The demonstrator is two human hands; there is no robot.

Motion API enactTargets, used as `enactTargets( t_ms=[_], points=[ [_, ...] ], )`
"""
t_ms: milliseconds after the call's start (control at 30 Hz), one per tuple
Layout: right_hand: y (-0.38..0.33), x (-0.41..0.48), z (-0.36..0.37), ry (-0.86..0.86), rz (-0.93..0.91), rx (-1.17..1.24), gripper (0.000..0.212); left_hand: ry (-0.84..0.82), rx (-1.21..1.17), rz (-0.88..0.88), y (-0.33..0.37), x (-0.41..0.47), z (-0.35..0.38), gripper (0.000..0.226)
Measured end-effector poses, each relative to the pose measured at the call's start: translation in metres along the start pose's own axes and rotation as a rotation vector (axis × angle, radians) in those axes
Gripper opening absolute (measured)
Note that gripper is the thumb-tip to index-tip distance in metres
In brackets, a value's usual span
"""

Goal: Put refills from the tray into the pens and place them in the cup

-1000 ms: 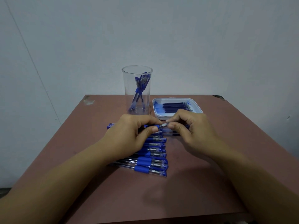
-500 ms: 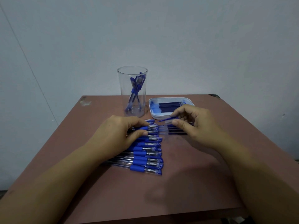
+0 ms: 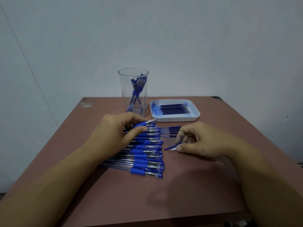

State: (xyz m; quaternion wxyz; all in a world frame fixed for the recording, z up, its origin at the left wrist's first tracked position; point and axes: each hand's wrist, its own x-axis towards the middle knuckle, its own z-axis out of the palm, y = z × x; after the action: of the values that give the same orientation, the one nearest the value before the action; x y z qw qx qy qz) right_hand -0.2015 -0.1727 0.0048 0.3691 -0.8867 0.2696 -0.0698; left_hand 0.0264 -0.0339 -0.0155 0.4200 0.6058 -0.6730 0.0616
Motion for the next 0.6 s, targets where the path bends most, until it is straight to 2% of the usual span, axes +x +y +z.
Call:
enactTargets(
  t_ms=[200,400,500,600],
  points=[
    [0.002,0.002,0.006,-0.025,-0.024,-0.143,0.012,-0.049,0.089,0.115,-0.004,0.0,0.001,0.037],
    [-0.006,0.01,0.024,0.29,-0.294,0.089,0.006,-0.061,0.114,0.167,-0.006,0.0,0.005,0.036],
    [-0.007,0.018,0.033,0.349,-0.358,0.046,0.017,-0.057,0.084,0.154,-0.005,0.0,0.006,0.036],
    [-0.007,0.021,0.035,0.386,-0.38,0.011,0.007,-0.037,0.053,0.132,-0.004,-0.001,0.007,0.036]
  ],
)
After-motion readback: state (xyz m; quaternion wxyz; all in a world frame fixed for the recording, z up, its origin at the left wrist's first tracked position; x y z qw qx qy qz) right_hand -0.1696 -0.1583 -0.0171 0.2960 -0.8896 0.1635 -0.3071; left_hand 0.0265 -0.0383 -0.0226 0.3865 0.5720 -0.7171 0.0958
